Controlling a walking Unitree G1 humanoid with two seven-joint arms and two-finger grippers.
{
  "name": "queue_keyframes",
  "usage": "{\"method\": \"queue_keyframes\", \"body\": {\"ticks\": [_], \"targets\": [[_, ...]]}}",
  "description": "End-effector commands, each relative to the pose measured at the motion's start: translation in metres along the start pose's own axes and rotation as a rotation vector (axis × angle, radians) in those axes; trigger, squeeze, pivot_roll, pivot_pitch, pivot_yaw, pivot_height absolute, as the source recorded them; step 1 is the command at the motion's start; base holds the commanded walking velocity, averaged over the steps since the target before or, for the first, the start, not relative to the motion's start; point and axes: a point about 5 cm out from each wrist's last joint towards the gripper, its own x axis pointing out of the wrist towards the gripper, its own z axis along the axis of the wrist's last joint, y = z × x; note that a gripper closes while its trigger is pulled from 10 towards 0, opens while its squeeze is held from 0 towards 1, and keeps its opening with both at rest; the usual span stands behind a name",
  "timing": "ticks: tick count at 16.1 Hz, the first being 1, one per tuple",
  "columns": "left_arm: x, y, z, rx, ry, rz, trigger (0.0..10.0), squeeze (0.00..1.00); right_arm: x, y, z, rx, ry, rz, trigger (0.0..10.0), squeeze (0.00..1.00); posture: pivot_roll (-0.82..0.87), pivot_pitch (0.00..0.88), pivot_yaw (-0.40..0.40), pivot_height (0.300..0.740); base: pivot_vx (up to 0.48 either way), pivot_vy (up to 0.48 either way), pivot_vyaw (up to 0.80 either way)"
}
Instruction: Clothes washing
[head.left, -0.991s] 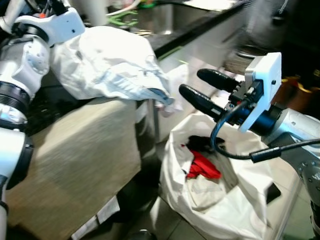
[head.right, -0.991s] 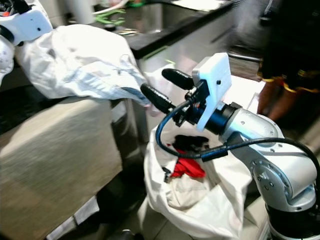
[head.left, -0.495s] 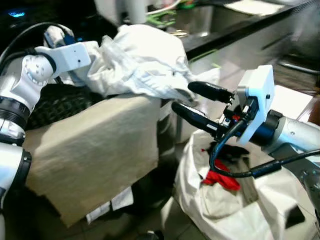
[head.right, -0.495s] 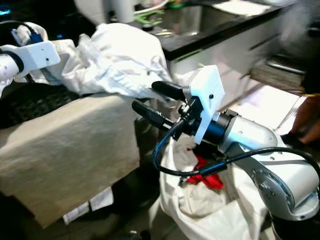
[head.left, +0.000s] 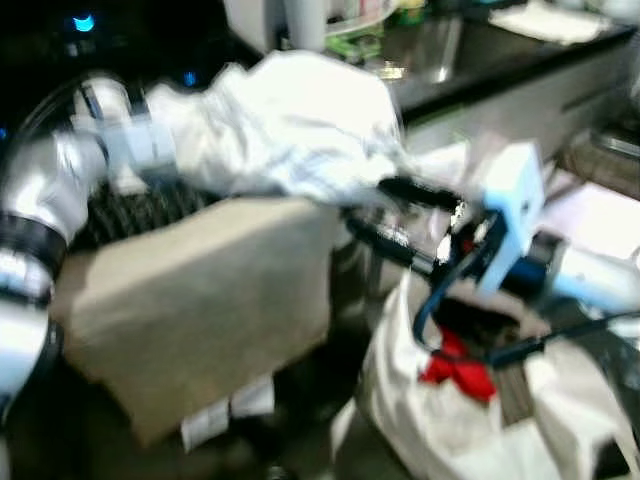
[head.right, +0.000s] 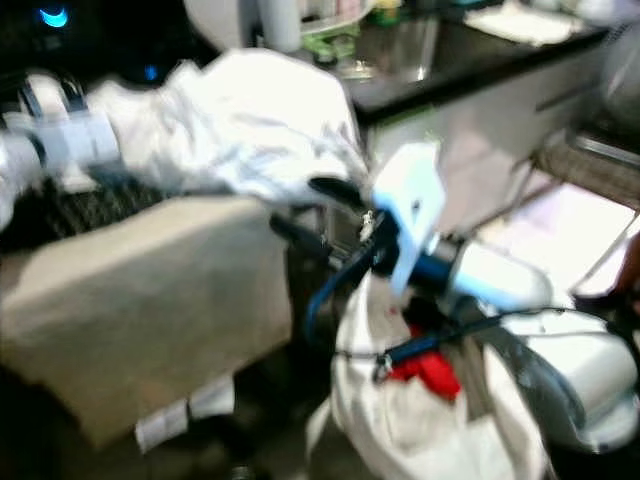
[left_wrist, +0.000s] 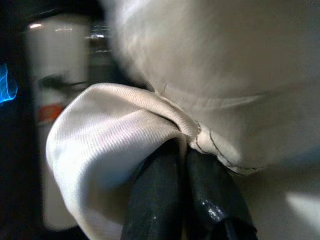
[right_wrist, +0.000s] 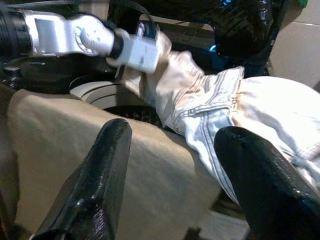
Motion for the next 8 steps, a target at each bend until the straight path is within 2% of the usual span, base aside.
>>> {"method": "queue_keyframes", "body": {"ticks": [1,2,3,6,7,8], "targets": [[-0.002,0.008,-0.008,-0.102,0.001,0.055,10.0,0.00,0.001,0.000,0.002,0.003,-0.009,-0.002,10.0,0.00,-0.08,0.000,0.096,0.740,0.000,0.000,0.00],[-0.001,0.011,0.003,-0.207,-0.067,0.074,10.0,0.00,0.001,-0.001,0.001,0.011,-0.010,-0.013,10.0,0.00,-0.07,0.000,0.093,0.740,0.000,0.000,0.00],[0.005,0.022,0.039,-0.545,-0.194,0.098,10.0,0.00,0.003,-0.006,0.000,0.018,-0.013,-0.036,10.0,0.00,-0.07,0.000,0.075,0.740,0.000,0.000,0.00],[-0.004,0.076,0.058,-0.328,-0.201,0.435,10.0,0.00,0.005,-0.010,0.001,0.015,-0.022,-0.051,10.0,0.00,-0.07,0.000,0.071,0.740,0.000,0.000,0.00],[-0.028,0.138,0.072,-0.173,-0.221,0.689,10.0,0.00,0.005,-0.012,0.003,0.013,-0.028,-0.057,10.0,0.00,-0.07,0.000,0.070,0.740,0.000,0.000,0.00],[-0.053,0.181,0.082,-0.038,-0.216,0.863,10.0,0.00,0.004,-0.012,0.004,0.012,-0.030,-0.058,10.0,0.00,-0.06,0.000,0.068,0.740,0.000,0.000,0.00]]}}
